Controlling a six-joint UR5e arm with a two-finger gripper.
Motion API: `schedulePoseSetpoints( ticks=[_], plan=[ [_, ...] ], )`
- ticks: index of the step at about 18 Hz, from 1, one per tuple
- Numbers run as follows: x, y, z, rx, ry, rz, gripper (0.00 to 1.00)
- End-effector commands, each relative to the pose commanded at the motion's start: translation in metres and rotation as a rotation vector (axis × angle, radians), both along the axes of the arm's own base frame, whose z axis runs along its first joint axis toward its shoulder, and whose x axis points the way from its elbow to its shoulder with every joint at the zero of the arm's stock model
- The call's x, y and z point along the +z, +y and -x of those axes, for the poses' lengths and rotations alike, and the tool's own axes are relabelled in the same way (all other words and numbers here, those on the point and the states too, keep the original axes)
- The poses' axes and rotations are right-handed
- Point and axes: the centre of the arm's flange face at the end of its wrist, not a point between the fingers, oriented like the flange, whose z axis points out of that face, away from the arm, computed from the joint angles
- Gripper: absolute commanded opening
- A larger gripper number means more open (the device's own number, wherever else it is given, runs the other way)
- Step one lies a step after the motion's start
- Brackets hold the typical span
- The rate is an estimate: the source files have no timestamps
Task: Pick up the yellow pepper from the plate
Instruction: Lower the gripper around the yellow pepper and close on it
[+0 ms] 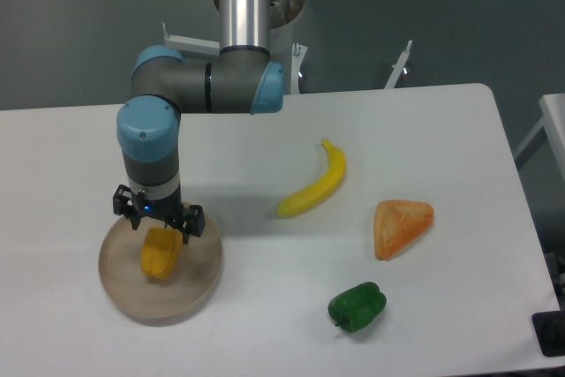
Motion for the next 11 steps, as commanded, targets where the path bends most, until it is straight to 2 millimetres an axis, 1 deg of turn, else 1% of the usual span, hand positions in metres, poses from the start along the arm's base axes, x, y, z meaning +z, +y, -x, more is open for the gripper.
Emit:
schedulePoseSetpoints(
  ticks=[2, 6, 7, 10, 11],
  plan=[
    [-0.004, 0.001, -0.001, -0.020, 0.011, 0.008, 1.00],
    [-0.006, 0.002, -0.010, -0.034, 0.012, 0.009, 1.00],
    [-0.011, 0.003, -0.012, -0.035, 0.012, 0.017, 1.00],
    [-0.017, 0.004, -0.013, -0.039, 0.022, 0.028, 1.00],
    [-0.021, 0.005, -0.016, -0.042, 0.021, 0.034, 1.00]
  ],
)
